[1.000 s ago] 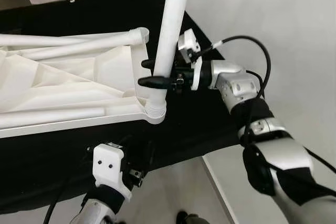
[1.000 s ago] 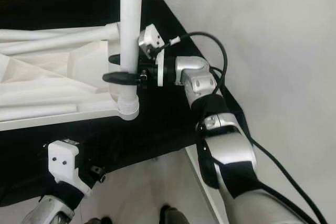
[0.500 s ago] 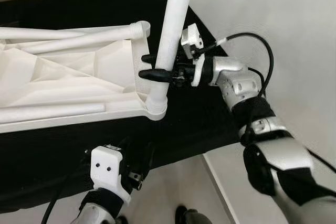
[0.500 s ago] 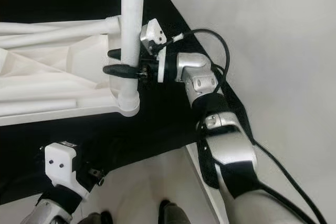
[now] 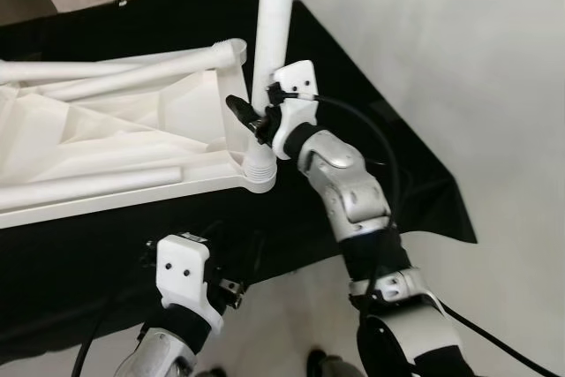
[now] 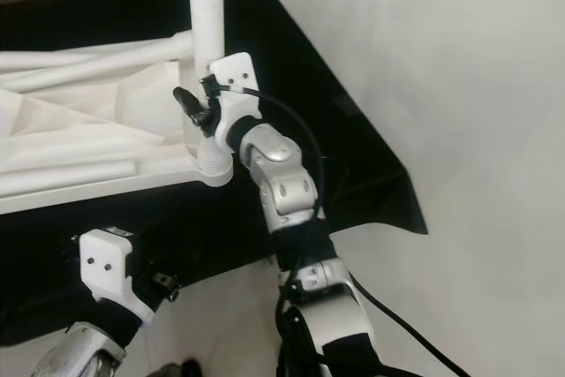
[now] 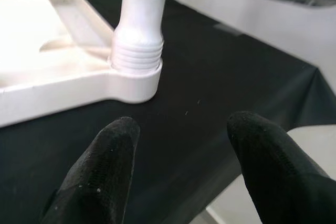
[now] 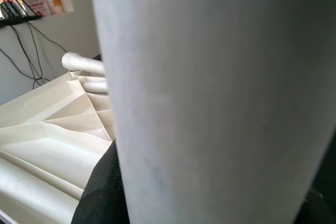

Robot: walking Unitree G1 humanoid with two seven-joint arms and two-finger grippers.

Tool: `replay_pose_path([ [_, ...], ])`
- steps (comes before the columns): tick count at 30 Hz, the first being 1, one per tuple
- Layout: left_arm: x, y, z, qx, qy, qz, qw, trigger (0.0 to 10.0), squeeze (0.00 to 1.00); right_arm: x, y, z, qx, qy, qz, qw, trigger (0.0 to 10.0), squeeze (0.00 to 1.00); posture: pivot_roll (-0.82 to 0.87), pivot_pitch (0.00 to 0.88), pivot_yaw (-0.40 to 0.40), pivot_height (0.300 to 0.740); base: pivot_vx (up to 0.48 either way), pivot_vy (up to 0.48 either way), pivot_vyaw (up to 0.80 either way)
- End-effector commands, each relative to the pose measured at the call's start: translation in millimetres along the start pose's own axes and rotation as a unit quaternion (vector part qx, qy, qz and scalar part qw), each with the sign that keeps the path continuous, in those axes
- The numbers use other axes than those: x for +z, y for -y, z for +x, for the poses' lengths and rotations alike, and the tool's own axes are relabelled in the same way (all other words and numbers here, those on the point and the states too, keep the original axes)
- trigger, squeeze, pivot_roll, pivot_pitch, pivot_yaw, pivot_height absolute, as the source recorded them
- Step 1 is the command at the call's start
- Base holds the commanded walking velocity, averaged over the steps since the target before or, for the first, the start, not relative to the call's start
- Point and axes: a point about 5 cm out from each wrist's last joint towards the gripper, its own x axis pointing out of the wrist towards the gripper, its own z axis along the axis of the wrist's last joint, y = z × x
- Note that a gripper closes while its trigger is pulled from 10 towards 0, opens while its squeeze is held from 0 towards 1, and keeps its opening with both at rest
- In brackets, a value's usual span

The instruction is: Building children table

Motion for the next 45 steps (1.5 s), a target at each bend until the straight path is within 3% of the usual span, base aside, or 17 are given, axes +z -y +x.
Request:
replay_pose_path([
  [1, -5.6, -2.6, -2.0, 0.005, -0.013, -0.007, 1.000, 10.0, 0.00, -24.8, -0.5, -7.0, -0.019, -0.060, 0.025, 0.998, 0.1, 0.00, -0.02, 0.245, -0.023, 0.740, 0.000, 0.000, 0.00],
  [2, -5.7, -2.8, -1.5, 0.005, -0.013, -0.006, 1.000, 10.0, 0.00, -18.0, -0.4, -8.8, -0.006, -0.049, 0.023, 0.999, 10.0, 0.00, -0.02, 0.244, -0.023, 0.740, 0.000, 0.000, 0.00],
  [5, -5.7, -3.0, -1.1, 0.005, -0.013, -0.006, 1.000, 10.0, 0.00, -13.5, -0.6, -10.3, 0.001, -0.044, 0.021, 0.999, 10.0, 0.00, -0.02, 0.244, -0.023, 0.740, 0.000, 0.000, 0.00],
  [8, -5.5, -2.5, -0.5, 0.003, -0.012, -0.008, 1.000, 10.0, 0.00, -2.2, 7.8, -10.8, 0.068, -0.018, 0.020, 0.997, 10.0, 0.02, -0.02, 0.247, -0.027, 0.740, 0.000, 0.000, 0.00],
  [9, -5.2, -2.0, -0.3, 0.002, -0.011, -0.008, 1.000, 10.0, 0.00, 2.3, 12.9, -10.9, 0.107, -0.008, 0.021, 0.994, 10.0, 1.00, -0.02, 0.250, -0.029, 0.740, 0.000, 0.000, 0.00],
  [10, -5.2, -2.0, -0.3, 0.002, -0.011, -0.008, 1.000, 10.0, 0.00, 2.3, 12.9, -10.9, 0.107, -0.008, 0.021, 0.994, 10.0, 1.00, -0.02, 0.250, -0.029, 0.740, 0.000, 0.000, 0.00],
  [12, -3.8, 0.1, -1.2, 0.000, -0.010, -0.010, 1.000, 10.0, 0.00, 14.8, 20.5, -15.8, 0.202, 0.017, 0.011, 0.979, 10.0, 1.00, 0.00, 0.267, -0.035, 0.740, 0.000, 0.000, 0.00],
  [16, -1.7, 2.5, -3.7, -0.001, -0.010, -0.010, 1.000, 10.0, 0.00, 25.3, 24.3, -22.7, 0.280, 0.031, -0.015, 0.959, 10.0, 0.97, 0.01, 0.283, -0.037, 0.740, 0.000, 0.000, 0.00],
  [17, -1.1, 3.5, -5.0, -0.001, -0.010, -0.011, 1.000, 10.0, 0.00, 26.6, 24.8, -24.2, 0.304, 0.028, -0.027, 0.952, 10.0, 0.00, 0.01, 0.296, -0.036, 0.740, 0.000, 0.000, 0.00],
  [24, 1.1, 8.6, -12.6, -0.003, -0.018, -0.013, 1.000, 10.0, 0.00, 34.3, 25.6, -31.6, 0.412, 0.026, -0.034, 0.910, 10.0, 0.00, 0.03, 0.337, -0.034, 0.740, 0.000, 0.000, 0.00],
  [28, 2.4, 11.0, -16.8, -0.004, -0.022, -0.015, 1.000, 10.0, 0.00, 37.5, 30.2, -31.6, 0.439, 0.023, -0.035, 0.898, 10.0, 0.00, 0.04, 0.358, -0.032, 0.740, 0.000, 0.000, 0.00],
  [29, 3.6, 12.6, -20.3, -0.003, -0.025, -0.016, 1.000, 10.0, 0.00, 41.0, 34.5, -29.9, 0.452, 0.024, -0.041, 0.891, 0.9, 0.00, 0.05, 0.375, -0.029, 0.740, 0.000, 0.000, 0.00],
  [30, 3.6, 12.6, -20.3, -0.003, -0.025, -0.016, 1.000, 10.0, 0.00, 41.0, 34.5, -29.9, 0.452, 0.024, -0.041, 0.891, 0.9, 0.00, 0.05, 0.375, -0.029, 0.740, 0.000, 0.000, 0.00],
  [31, 4.5, 13.8, -22.5, -0.003, -0.028, -0.017, 0.999, 10.0, 0.00, 43.5, 36.2, -29.2, 0.458, 0.025, -0.041, 0.888, 0.0, 0.00, 0.05, 0.386, -0.027, 0.740, 0.000, 0.000, 0.00],
  [40, 6.9, 17.6, -30.7, -0.003, -0.039, -0.022, 0.999, 10.0, 0.00, 48.9, 41.8, -31.6, 0.478, 0.023, -0.045, 0.877, 0.0, 0.00, 0.05, 0.409, -0.020, 0.740, 0.000, 0.000, 0.00],
  [44, 7.2, 18.8, -32.4, -0.003, -0.042, -0.024, 0.999, 10.0, 0.00, 46.1, 47.0, -32.3, 0.459, 0.008, -0.063, 0.886, 0.0, 0.00, 0.04, 0.414, -0.021, 0.740, 0.000, 0.000, 0.00],
  [45, 7.3, 19.4, -33.0, -0.003, -0.043, -0.025, 0.999, 10.0, 0.00, 42.7, 49.7, -31.9, 0.439, -0.005, -0.075, 0.895, 0.0, 0.00, 0.04, 0.416, -0.031, 0.740, 0.000, 0.000, 0.00],
])
